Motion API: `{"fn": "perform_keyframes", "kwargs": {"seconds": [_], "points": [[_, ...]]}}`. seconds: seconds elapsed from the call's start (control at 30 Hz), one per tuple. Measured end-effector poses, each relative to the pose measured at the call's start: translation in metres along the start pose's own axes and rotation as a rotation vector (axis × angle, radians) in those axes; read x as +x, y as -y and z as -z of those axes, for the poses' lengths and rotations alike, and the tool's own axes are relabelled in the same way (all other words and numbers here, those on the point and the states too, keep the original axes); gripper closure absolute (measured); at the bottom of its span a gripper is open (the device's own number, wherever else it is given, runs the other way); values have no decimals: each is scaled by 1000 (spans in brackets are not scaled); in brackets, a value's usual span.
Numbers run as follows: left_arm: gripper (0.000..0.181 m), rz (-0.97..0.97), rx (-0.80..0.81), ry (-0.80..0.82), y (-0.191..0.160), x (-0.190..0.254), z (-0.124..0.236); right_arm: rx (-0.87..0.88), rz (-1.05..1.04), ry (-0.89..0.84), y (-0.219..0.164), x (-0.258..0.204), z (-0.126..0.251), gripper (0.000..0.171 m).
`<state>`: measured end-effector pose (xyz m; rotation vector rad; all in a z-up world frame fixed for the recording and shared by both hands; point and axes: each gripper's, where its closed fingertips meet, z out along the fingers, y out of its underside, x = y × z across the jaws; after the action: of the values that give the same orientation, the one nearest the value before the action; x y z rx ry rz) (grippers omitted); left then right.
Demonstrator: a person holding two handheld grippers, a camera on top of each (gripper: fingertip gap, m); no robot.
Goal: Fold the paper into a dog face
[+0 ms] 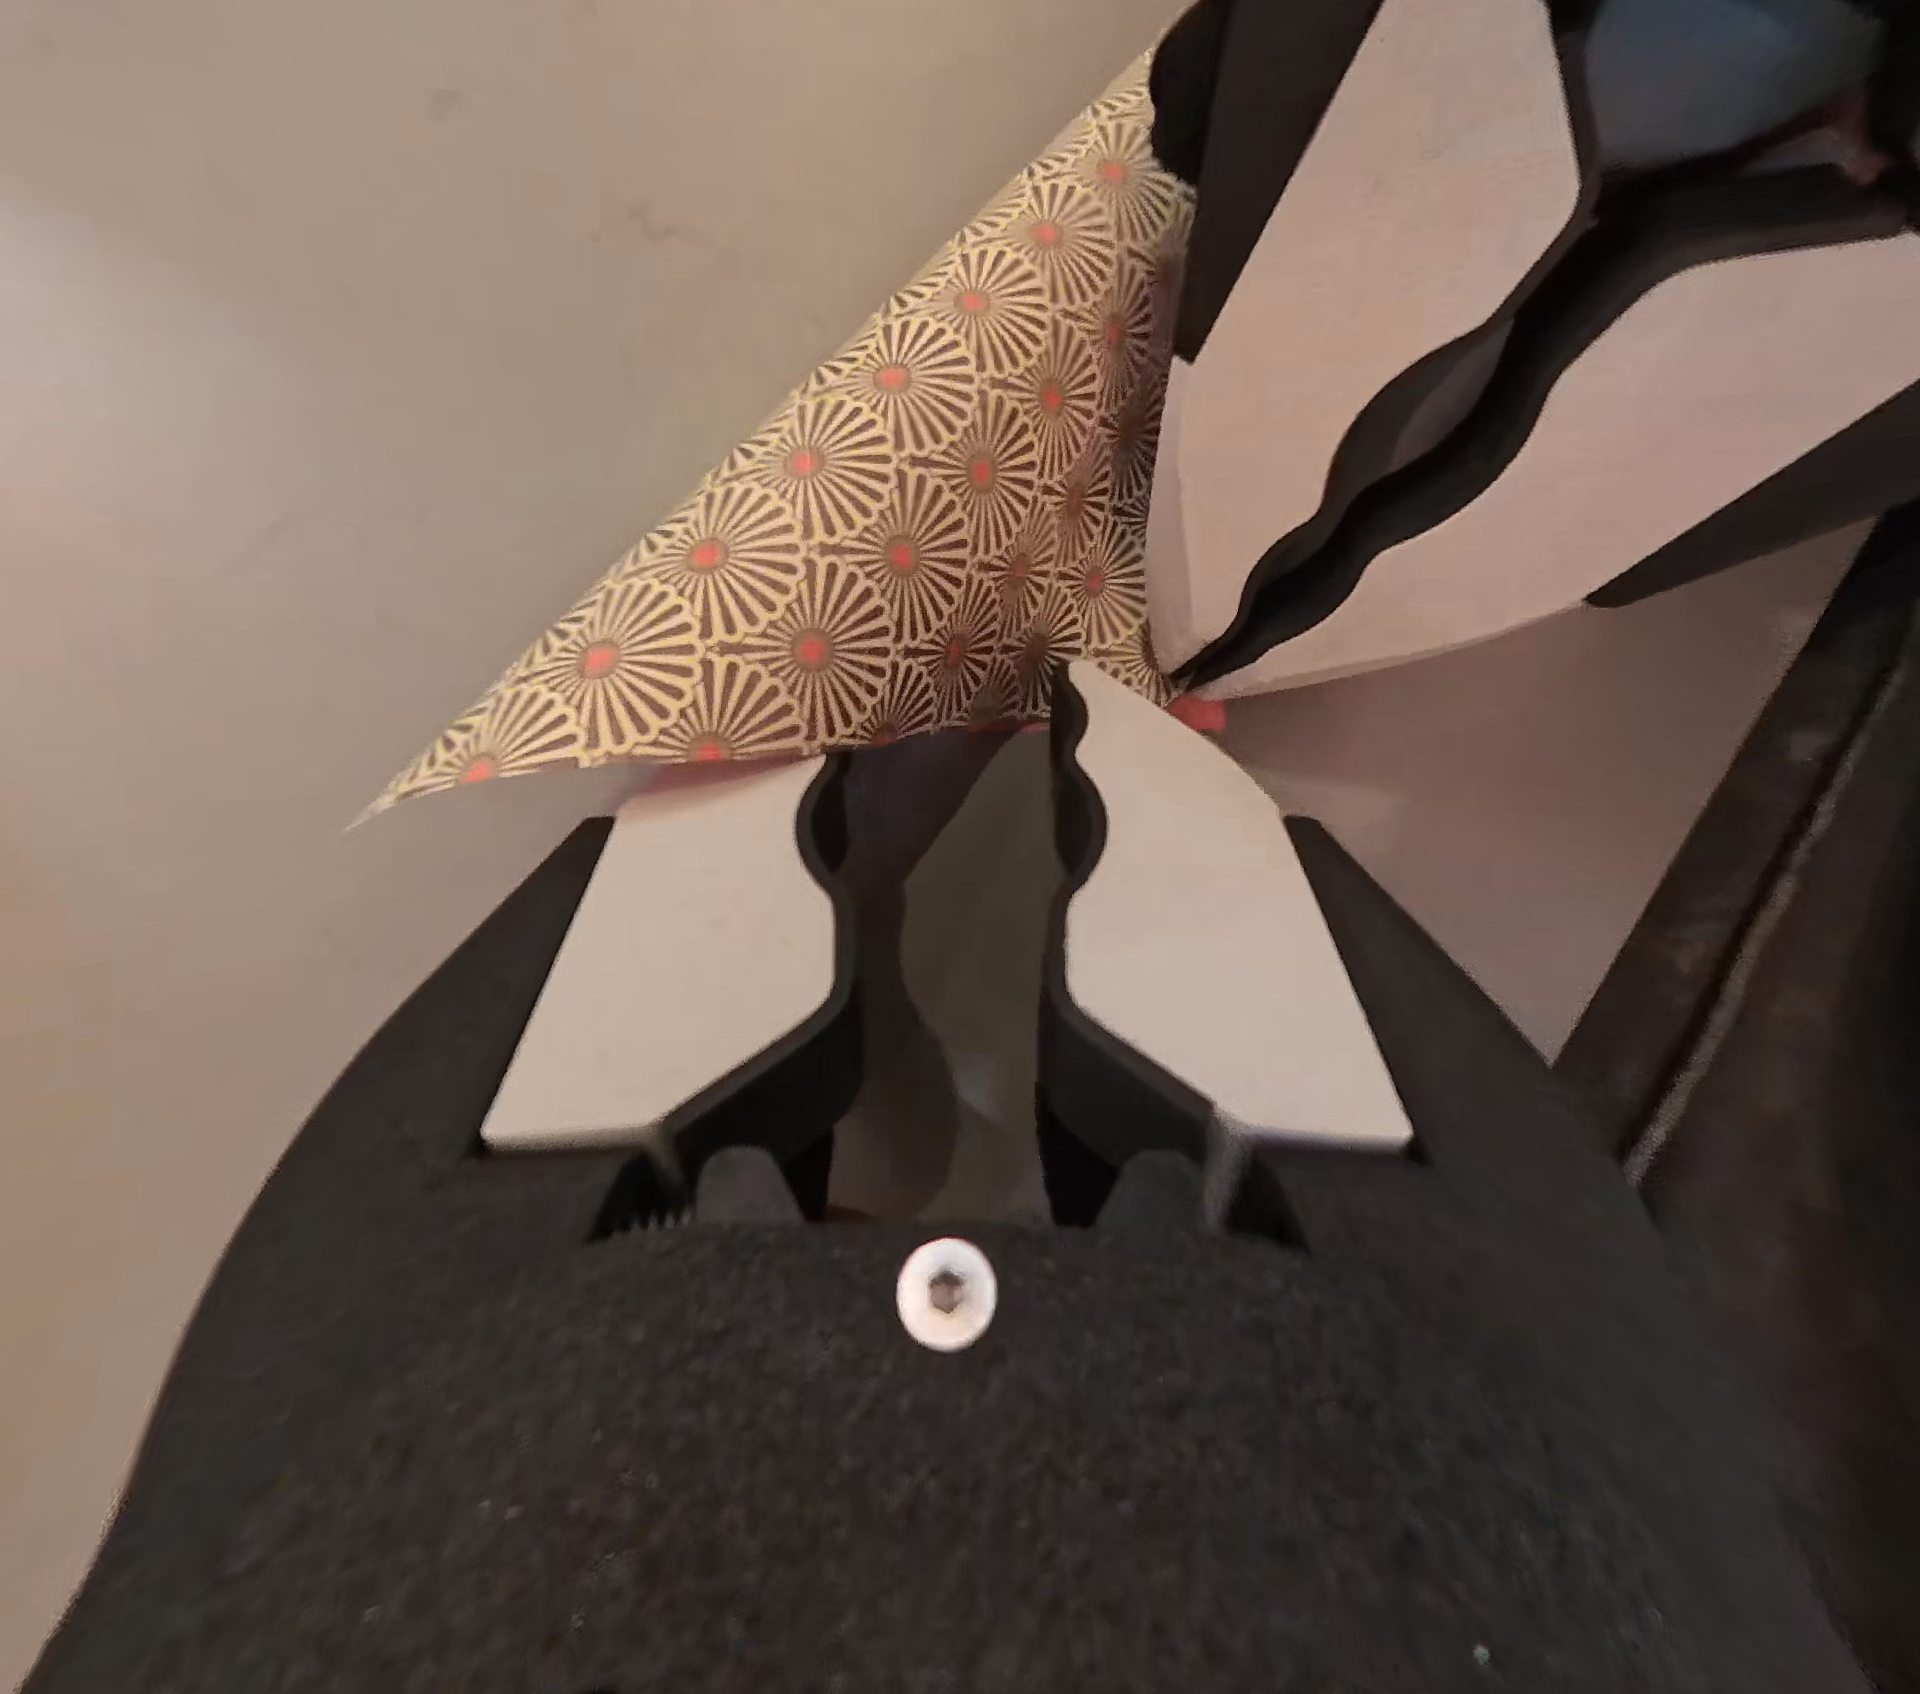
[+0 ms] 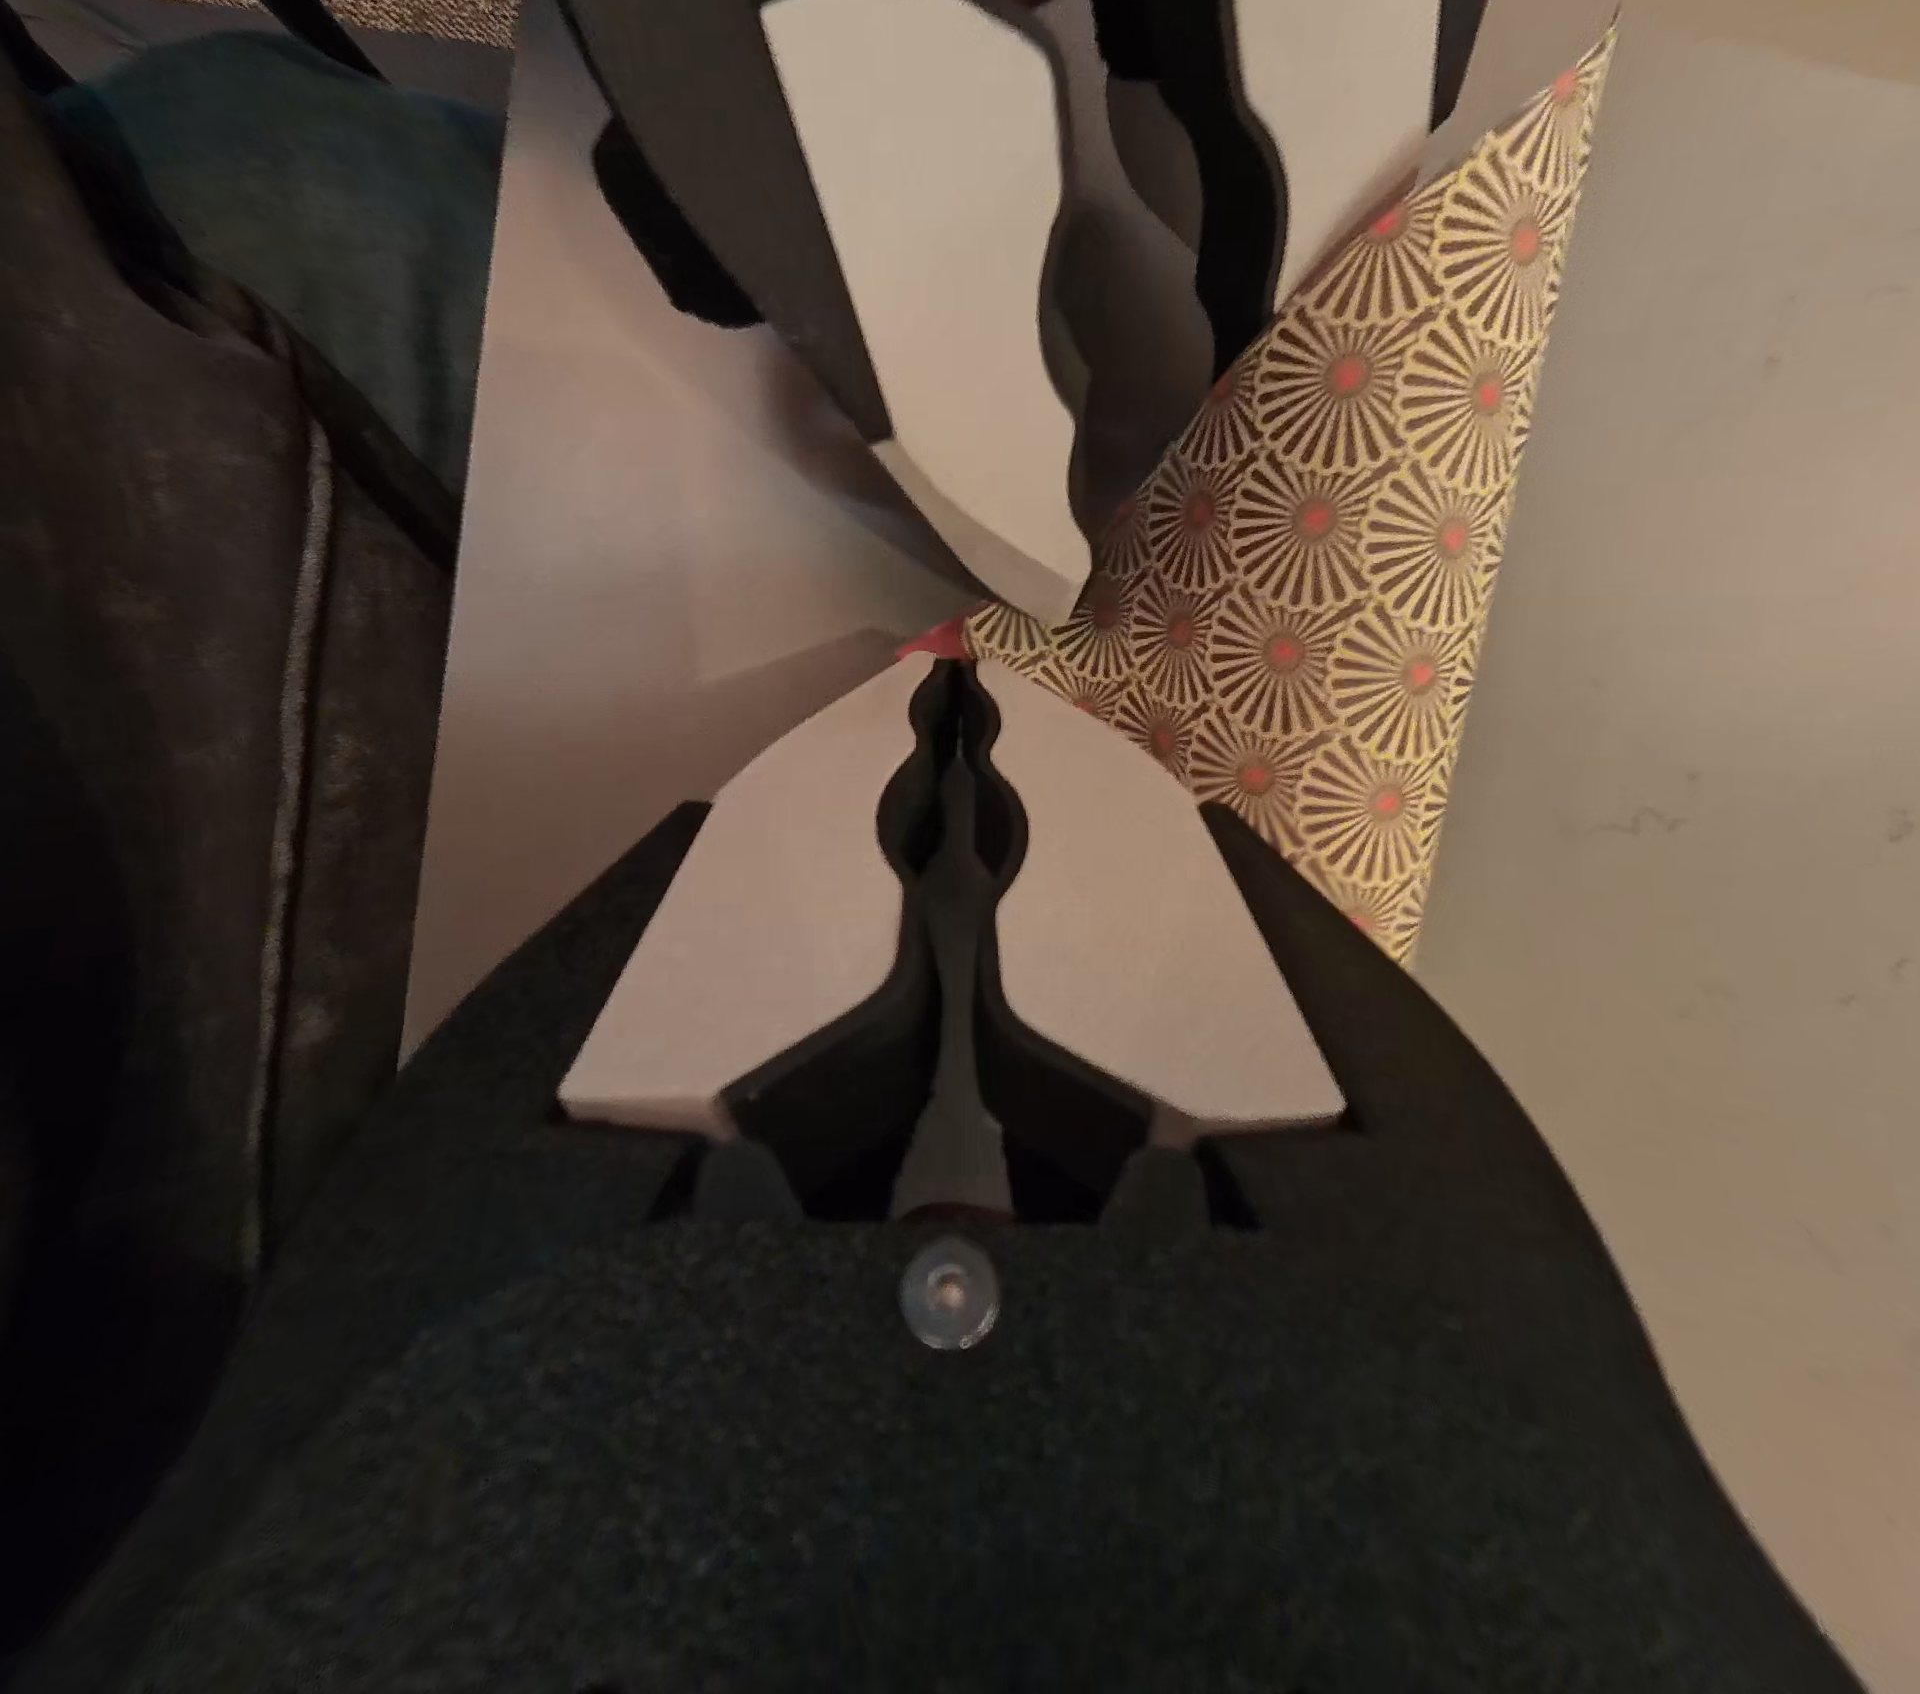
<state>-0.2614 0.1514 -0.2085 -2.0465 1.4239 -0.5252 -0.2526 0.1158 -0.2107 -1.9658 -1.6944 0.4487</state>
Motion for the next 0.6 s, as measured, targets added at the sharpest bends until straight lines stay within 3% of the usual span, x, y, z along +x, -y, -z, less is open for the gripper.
{"fn": "perform_keyframes", "kwargs": {"seconds": [0.6], "points": [[147,2,-9,8,1,4,0,-20,39,43,-1,-5,2,166]]}}
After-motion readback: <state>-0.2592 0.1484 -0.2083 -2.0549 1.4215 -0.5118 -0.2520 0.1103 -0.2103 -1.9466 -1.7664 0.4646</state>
